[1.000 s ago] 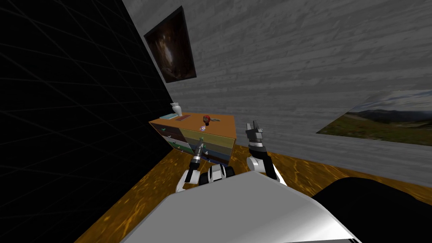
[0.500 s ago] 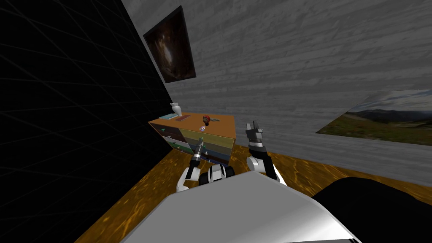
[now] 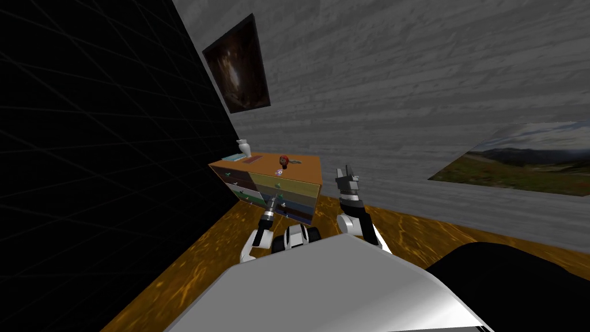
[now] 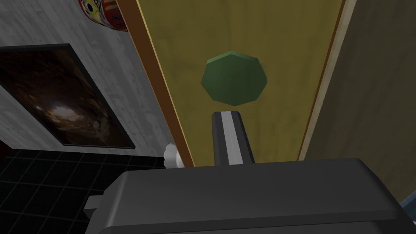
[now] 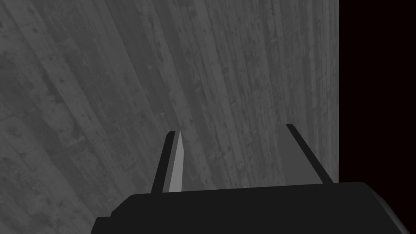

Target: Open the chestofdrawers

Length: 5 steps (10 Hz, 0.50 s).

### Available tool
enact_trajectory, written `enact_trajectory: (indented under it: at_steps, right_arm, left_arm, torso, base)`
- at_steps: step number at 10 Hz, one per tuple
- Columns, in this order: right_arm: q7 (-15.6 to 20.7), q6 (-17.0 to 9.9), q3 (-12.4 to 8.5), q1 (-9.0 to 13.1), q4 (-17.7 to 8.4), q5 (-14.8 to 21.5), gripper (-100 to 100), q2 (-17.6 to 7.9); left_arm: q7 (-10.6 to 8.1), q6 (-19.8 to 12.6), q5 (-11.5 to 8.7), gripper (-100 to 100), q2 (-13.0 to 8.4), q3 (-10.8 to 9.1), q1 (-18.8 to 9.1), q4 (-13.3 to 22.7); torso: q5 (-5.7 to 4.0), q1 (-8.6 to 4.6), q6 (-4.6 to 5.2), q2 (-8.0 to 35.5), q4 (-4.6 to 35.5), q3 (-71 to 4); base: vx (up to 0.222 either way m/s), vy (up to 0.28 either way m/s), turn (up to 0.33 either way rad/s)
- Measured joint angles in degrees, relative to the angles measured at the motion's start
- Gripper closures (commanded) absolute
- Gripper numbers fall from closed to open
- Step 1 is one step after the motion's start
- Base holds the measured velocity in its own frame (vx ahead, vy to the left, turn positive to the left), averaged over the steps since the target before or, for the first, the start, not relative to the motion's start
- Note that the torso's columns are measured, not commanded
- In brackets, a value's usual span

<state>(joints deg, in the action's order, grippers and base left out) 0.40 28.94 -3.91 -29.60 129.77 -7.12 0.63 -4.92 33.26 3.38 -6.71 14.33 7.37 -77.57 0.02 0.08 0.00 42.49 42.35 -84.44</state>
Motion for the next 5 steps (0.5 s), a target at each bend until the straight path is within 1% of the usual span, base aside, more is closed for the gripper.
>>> enact_trajectory:
  at_steps: [1, 2, 3, 5]
  right_arm:
    - [0.00, 0.00, 0.00, 0.00, 0.00, 0.00, 0, 0.00]
    - [0.00, 0.00, 0.00, -0.01, 0.00, 0.00, 0, 0.00]
    - [0.00, 0.01, 0.01, -0.03, 0.01, 0.00, 0, 0.01]
    - [0.00, 0.01, 0.01, -0.05, 0.02, 0.00, 0, 0.01]
  left_arm:
    - [-0.20, -0.53, 0.01, 100, -0.23, 0.15, 0.13, -0.78]
    - [-0.24, -0.66, 0.02, -100, -0.26, 0.16, 0.17, -0.87]
    - [-0.14, -0.48, -0.01, -100, -0.08, 0.06, 0.13, -0.46]
    - [0.06, -0.05, -0.06, -100, 0.27, -0.12, -0.04, 0.37]
  torso:
    - [-0.01, -0.03, 0.00, -0.10, -0.03, -0.07]
    - [-0.05, -0.21, 0.01, -0.48, -0.12, -0.28]
    - [-0.11, -0.40, 0.01, -0.85, -0.23, -0.51]
    - [-0.07, -0.22, -0.01, -0.58, -0.18, -0.38]
  base:
    - [-0.090, 0.042, 0.001]
    - [0.056, -0.031, -0.032]
    - [0.145, -0.061, -0.021]
    - [0.150, -0.068, -0.018]
